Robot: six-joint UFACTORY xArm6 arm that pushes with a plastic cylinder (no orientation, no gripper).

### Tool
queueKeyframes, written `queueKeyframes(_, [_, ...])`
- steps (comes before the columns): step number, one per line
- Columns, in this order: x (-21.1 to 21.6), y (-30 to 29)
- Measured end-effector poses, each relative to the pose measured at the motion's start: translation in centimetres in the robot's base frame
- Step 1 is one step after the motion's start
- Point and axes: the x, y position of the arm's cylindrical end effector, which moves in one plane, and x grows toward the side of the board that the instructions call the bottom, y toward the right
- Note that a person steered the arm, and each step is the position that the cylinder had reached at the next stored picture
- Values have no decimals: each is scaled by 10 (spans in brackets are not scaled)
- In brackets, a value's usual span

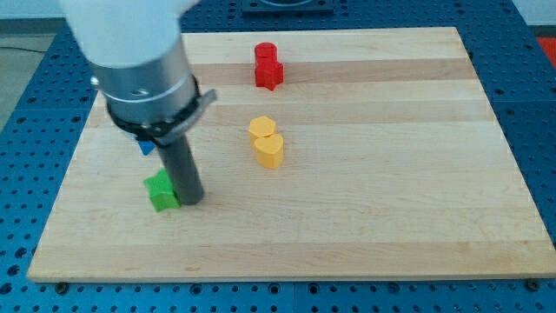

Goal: Move the green star below to the blue triangle

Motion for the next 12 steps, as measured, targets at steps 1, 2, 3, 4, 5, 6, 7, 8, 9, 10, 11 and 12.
queueKeyframes(1, [17, -3])
queueKeyframes(2, [53, -9])
queueKeyframes(3, [40, -50])
queueKeyframes(4, [27, -68])
queueKeyframes(5, [41, -67])
queueKeyframes(6, [52, -42])
queueKeyframes(7, [27, -59])
queueKeyframes(8, [2, -65])
queueKeyframes(9, [23, -65])
queueKeyframes(10, [26, -29])
queueKeyframes(11, [6, -1])
queueKeyframes(12, [-10, -16])
